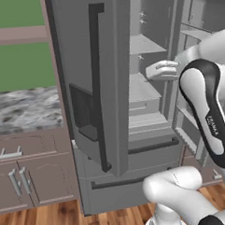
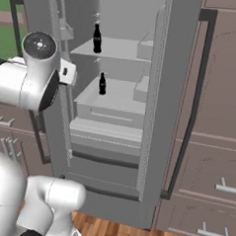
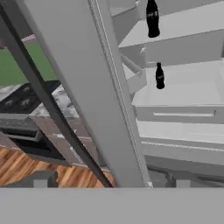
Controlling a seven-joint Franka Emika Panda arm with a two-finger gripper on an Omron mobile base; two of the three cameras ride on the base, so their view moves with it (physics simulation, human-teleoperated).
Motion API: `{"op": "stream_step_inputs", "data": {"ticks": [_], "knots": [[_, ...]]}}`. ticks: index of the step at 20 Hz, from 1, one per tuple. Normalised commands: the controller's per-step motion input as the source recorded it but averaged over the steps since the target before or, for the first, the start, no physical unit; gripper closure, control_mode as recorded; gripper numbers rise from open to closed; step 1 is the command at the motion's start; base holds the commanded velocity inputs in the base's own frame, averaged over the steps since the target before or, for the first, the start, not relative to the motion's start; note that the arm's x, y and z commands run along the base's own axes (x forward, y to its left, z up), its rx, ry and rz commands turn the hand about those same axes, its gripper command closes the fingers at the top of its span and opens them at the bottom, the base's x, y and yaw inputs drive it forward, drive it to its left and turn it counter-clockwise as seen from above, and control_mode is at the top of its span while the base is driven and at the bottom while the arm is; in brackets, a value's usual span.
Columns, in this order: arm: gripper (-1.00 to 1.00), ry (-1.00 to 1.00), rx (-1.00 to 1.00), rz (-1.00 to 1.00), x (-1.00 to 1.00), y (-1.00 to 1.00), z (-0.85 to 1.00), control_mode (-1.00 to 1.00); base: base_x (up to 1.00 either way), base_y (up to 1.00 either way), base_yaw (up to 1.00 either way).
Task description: Open the fridge, grab two sodas, and place both sodas inside the bowl with ice on the dining counter.
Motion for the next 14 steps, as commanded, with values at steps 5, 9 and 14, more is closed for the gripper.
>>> {"op": "stream_step_inputs", "data": {"ticks": [5, 9, 14], "knots": [[-1.00, 0.17, 0.24, -0.09, 0.14, -0.54, -0.11, -1.00, 0.00, 0.00, 0.00], [-1.00, 0.08, 0.22, -0.20, 0.57, 0.12, -0.05, -1.00, 0.00, 0.00, 0.00], [-1.00, 0.00, 0.11, -0.26, 0.47, 0.29, -0.15, -1.00, 0.00, 0.00, 0.00]]}}
